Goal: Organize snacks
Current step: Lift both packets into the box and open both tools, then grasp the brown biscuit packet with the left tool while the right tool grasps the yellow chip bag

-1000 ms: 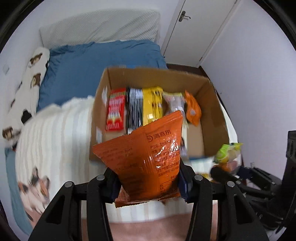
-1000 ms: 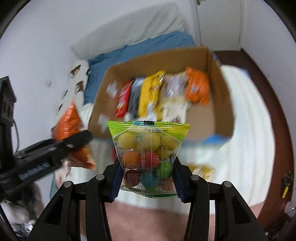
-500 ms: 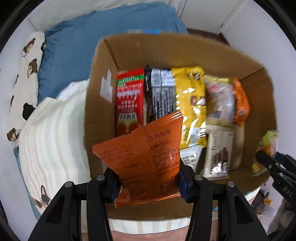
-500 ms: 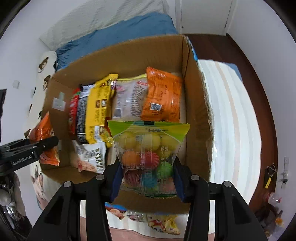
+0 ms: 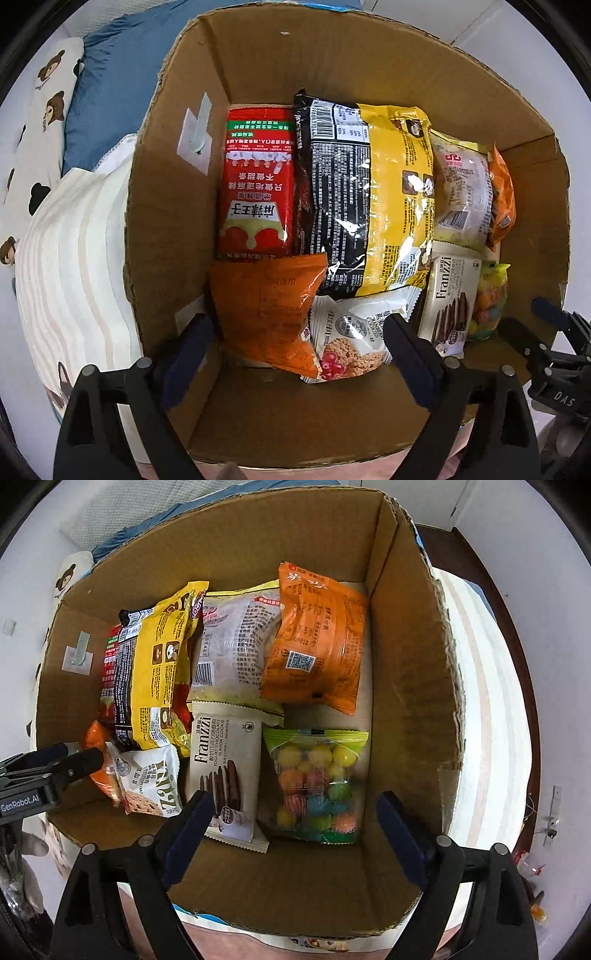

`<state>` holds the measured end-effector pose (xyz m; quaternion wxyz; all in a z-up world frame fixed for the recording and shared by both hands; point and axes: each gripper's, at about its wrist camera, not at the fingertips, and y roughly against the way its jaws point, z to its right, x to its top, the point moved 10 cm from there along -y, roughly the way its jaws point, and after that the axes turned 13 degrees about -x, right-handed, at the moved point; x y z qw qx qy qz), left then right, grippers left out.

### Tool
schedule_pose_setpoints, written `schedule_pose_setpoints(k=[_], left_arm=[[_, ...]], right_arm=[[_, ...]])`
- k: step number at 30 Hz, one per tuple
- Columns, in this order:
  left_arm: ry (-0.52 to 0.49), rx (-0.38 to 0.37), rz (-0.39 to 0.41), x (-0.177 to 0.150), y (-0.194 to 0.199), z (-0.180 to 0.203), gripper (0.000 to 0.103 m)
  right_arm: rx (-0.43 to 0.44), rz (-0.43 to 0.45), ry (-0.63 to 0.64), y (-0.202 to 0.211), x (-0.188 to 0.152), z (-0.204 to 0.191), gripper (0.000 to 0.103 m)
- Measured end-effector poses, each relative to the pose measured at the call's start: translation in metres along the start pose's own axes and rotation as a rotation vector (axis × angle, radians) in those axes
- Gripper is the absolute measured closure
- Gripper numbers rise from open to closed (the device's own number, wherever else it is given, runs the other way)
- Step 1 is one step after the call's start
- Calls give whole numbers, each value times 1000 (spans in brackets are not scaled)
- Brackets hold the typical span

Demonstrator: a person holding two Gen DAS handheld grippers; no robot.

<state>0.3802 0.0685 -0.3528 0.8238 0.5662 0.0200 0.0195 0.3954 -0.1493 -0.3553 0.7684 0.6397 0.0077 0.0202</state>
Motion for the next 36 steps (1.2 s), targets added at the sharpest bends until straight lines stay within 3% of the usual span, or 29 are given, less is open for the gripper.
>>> schedule_pose_setpoints(k=[6, 12, 23, 36], left_arm=[[2, -9, 52, -6, 9, 8, 9], [-45, -8, 189, -21, 31, 25, 9], [-107, 72, 431, -58, 83, 41, 9], [-157, 95, 606, -97, 137, 60, 9]], right_arm=[[5, 40, -18, 8, -3, 2, 11], [-5, 122, -29, 26, -13, 2, 11], [-47, 308, -39, 71, -42, -2, 11], [-19, 475, -75, 139, -86, 4, 11]])
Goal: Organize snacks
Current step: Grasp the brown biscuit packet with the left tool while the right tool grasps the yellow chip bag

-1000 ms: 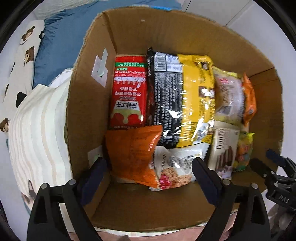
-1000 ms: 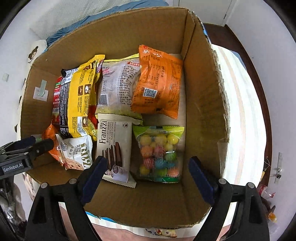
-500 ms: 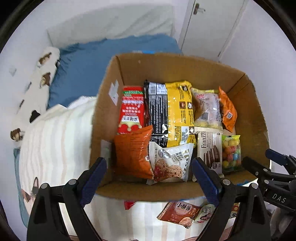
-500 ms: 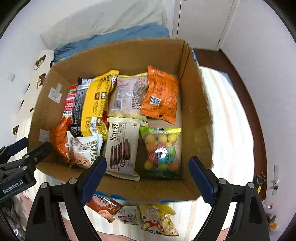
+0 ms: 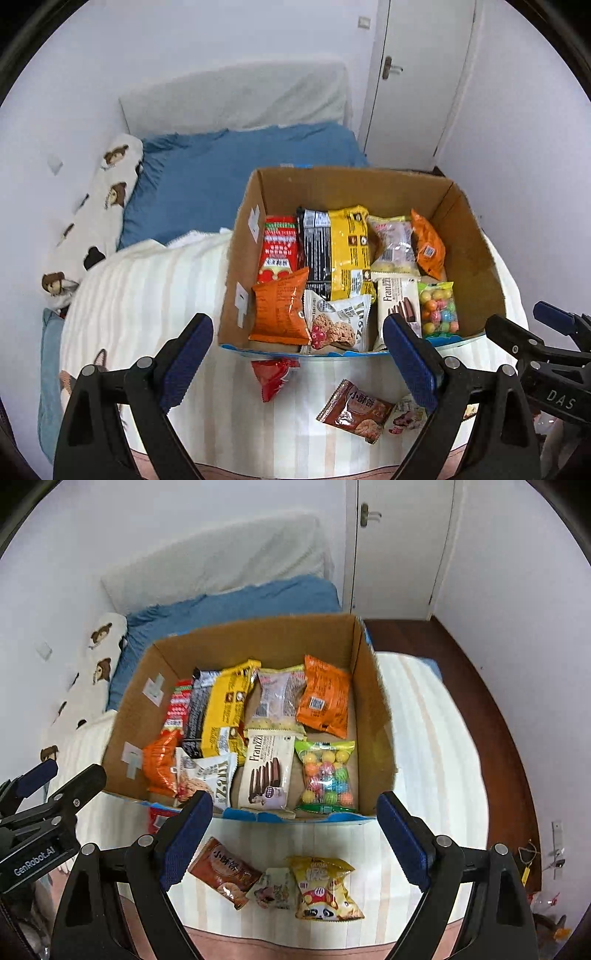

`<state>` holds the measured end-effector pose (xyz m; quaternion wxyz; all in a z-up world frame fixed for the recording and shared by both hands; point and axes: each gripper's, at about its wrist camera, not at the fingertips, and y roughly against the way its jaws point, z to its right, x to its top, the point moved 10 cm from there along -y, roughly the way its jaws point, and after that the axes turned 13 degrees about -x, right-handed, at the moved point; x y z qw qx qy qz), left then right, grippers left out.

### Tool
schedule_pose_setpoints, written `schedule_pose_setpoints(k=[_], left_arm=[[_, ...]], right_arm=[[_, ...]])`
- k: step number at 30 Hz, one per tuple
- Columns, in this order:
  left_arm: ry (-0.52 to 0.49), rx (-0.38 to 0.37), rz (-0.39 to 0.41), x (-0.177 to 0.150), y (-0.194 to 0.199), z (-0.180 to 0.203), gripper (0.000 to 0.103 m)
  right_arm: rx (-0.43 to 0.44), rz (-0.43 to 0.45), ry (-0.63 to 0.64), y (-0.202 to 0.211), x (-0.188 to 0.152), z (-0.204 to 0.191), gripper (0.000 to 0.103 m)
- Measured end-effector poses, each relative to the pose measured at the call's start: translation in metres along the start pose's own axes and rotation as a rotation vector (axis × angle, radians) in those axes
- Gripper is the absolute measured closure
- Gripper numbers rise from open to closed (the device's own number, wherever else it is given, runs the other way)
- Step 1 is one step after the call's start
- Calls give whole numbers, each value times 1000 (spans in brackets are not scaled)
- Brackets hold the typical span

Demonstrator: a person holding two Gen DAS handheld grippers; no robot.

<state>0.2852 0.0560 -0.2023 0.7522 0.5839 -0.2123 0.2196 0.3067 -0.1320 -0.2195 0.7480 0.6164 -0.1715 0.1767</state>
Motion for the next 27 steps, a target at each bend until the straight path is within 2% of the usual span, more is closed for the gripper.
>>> schedule_pose_setpoints(k=[7, 12, 15, 18, 21, 24, 25, 26, 27], left_arm=[[-11, -12, 47, -5, 31, 13, 9], [18, -16, 19, -23, 31, 15, 9], [75, -24, -49, -48, 12, 9, 9], [171, -43, -155, -83, -21, 4, 9], [288, -89, -280, -119, -60, 3, 9], [444, -164, -379, -147, -91, 6, 9], [500, -189, -399, -153, -100, 8, 9], [547, -206, -413, -157, -109, 10, 9], [573, -208, -424, -159, -115, 12, 9]], right_arm=[[23, 63, -19, 39, -7, 4, 11], [45, 23, -39, 37, -26, 10, 11], [67, -76, -63, 10, -50, 16, 11], [41, -173, -65, -28, -78, 24, 11], [19, -256, -74, -65, -102, 31, 11], [43, -316, -102, -96, -121, 32, 11], [43, -325, -104, -102, -124, 32, 16], [44, -330, -106, -107, -127, 32, 28], [42, -337, -107, -112, -131, 32, 34]])
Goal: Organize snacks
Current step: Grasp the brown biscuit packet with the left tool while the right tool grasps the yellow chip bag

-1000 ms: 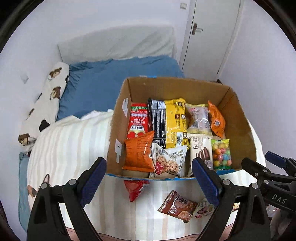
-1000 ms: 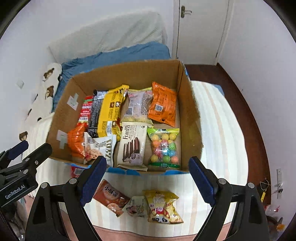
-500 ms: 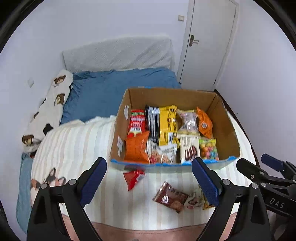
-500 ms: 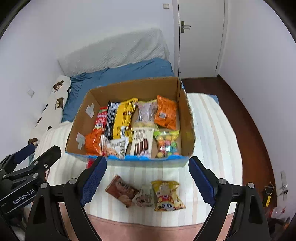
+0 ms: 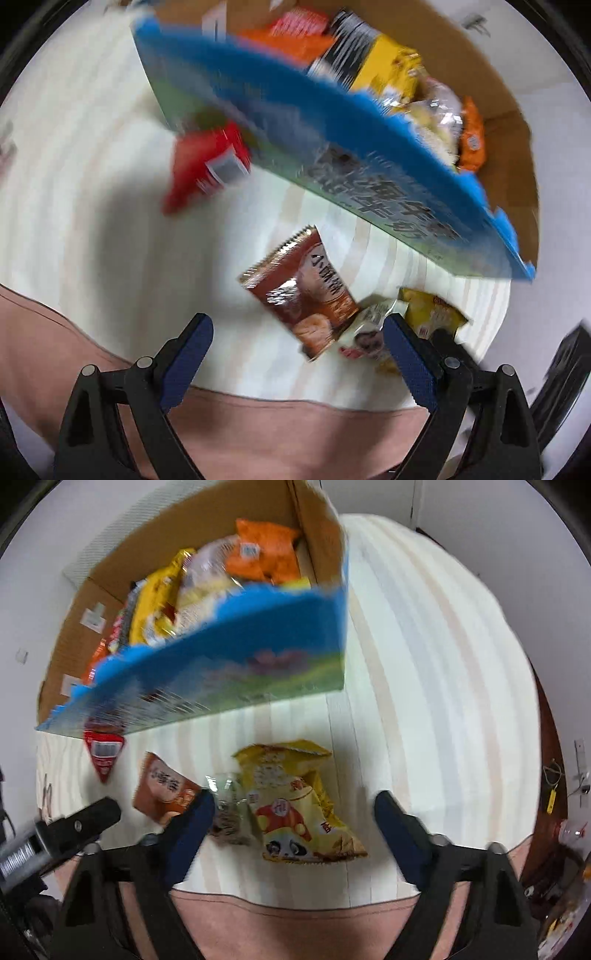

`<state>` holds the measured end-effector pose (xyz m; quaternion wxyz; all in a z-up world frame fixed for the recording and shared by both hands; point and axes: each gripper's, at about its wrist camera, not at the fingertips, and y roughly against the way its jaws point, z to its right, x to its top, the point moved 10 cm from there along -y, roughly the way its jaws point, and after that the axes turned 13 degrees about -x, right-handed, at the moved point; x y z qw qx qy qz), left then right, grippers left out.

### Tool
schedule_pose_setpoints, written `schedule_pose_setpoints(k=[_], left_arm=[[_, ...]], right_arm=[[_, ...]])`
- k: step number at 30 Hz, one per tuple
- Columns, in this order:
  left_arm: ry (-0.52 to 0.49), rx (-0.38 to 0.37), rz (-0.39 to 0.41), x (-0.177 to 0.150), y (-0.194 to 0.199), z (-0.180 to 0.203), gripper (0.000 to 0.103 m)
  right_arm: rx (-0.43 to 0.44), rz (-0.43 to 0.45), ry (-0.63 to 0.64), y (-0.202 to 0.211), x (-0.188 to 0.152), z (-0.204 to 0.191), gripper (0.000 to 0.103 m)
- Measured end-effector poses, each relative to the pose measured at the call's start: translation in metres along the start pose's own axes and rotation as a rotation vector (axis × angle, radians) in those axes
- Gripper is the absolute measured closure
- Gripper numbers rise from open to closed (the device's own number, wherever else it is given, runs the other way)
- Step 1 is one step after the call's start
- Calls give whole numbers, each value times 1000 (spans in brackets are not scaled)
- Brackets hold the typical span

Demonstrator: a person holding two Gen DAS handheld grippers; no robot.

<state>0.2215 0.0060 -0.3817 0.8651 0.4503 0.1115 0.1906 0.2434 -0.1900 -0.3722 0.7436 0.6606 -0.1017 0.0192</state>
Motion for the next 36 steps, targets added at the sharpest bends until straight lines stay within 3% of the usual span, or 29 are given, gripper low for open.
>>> schedule_pose_setpoints(k=[5, 8, 10, 14, 22, 27, 29, 33, 36], left_arm=[[119, 10, -13, 9, -32, -4, 9], [139, 62, -3, 12, -47, -8, 9], [99, 103, 20, 11, -47, -9, 9], [-39, 176, -8, -6, -47, -13, 13], [-140, 226, -65, -37, -26, -41, 13], [-142, 213, -84, -53, -10, -58, 13], [-94, 146, -71, -51, -7, -53, 13], [43, 49, -52, -33, -16, -41, 13], [65, 81, -24, -24, -26, -38, 13]], right_arm=[[6, -18, -6, -15, -3, -4, 39], [6, -25, -4, -18, -1, -6, 39], [3, -30, 6, -20, -1, -7, 39], [3, -44, 34, -15, -4, -4, 42], [13, -116, 109, -12, -39, 4, 42], [18, -117, 96, -7, -50, 9, 39], [22, -117, 61, -9, -47, 11, 28], [33, -119, 10, -17, -40, 16, 28], [22, -114, 3, -24, -40, 15, 28]])
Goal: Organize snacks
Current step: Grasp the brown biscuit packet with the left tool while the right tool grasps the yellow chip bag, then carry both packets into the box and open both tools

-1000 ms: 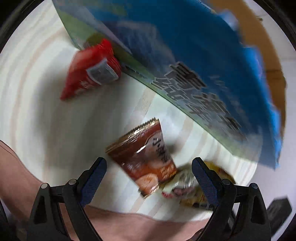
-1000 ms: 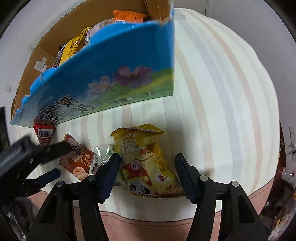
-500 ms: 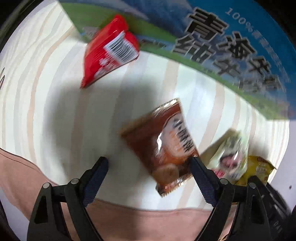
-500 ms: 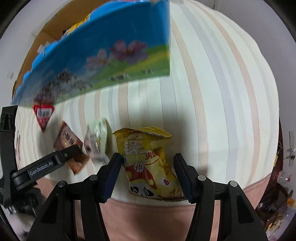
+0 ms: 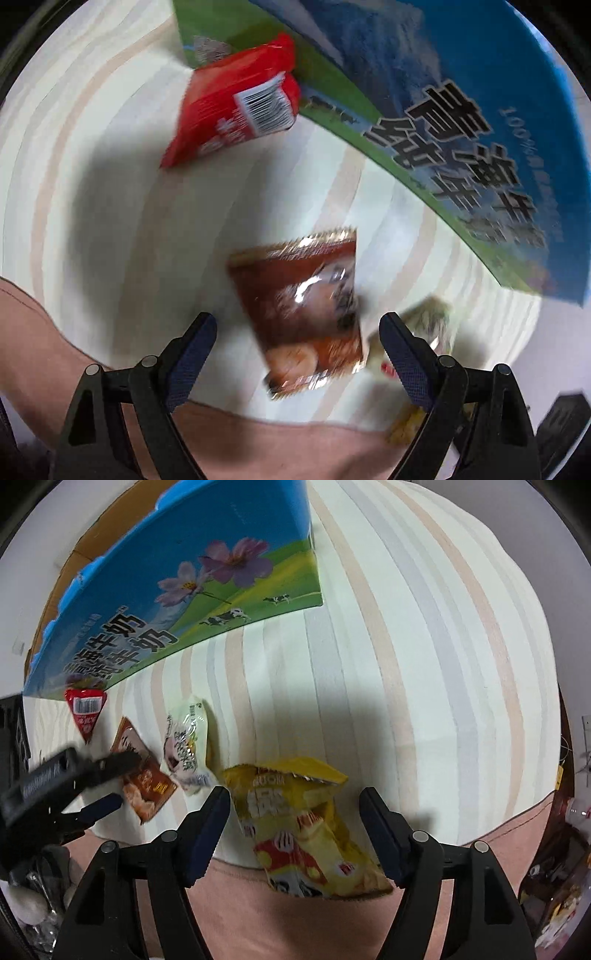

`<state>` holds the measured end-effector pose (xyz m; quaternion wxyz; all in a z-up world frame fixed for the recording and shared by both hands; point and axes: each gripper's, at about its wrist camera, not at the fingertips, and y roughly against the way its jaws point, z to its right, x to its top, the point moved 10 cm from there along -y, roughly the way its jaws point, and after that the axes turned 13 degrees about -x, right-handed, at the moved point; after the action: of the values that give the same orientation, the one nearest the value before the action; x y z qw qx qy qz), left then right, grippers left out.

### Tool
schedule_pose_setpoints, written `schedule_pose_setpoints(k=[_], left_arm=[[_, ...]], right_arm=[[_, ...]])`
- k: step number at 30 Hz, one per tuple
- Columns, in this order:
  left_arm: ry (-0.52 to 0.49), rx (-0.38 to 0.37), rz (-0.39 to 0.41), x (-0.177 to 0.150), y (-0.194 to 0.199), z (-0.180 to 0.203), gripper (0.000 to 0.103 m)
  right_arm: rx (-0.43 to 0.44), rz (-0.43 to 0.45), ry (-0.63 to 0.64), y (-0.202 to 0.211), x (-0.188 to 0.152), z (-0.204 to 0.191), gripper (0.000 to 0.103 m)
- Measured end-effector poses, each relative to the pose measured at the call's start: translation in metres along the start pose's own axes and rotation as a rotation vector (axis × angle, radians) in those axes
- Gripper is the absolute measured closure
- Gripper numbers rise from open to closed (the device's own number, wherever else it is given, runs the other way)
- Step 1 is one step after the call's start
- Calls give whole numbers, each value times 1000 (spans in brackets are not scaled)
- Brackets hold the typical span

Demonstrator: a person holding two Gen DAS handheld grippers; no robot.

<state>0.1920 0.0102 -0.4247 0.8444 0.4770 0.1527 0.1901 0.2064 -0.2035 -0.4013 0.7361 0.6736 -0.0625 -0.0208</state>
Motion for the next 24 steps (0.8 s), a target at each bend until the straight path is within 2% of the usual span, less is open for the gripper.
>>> schedule_pose_setpoints(k=[1, 2, 3, 4, 5, 9, 13, 16, 19, 22, 24], left_arm=[[-23, 25, 16, 5, -3, 4, 14], [-55, 54, 35, 8, -1, 3, 18], [-101, 97, 48, 7, 1, 3, 33], [-147, 122, 52, 4, 1, 5, 42], [-196, 138, 49, 1, 2, 4, 44], [-317, 189, 35, -21, 9, -7, 45], [-397, 231, -11, -52, 16, -27, 45], [-404, 233, -55, -79, 23, -47, 45], [-392, 230, -83, -94, 28, -65, 45], [-389, 229, -84, -98, 26, -72, 44], [-394, 233, -83, -91, 25, -74, 44]], right_arm=[[-13, 2, 11, -4, 0, -3, 29], [-30, 9, 21, -6, -2, -3, 34], [-43, 16, 32, -7, -5, -4, 39], [-51, 21, 43, -7, -7, -4, 46], [-47, 26, 51, -7, -10, -4, 47], [-33, 14, 74, -7, -25, -5, 51], [28, -34, 64, -9, -52, -6, 51], [82, -81, 42, -13, -73, -8, 52], [95, -96, 46, -19, -95, -12, 52], [87, -98, 50, -23, -106, -11, 51], [88, -108, 43, -22, -106, -16, 46]])
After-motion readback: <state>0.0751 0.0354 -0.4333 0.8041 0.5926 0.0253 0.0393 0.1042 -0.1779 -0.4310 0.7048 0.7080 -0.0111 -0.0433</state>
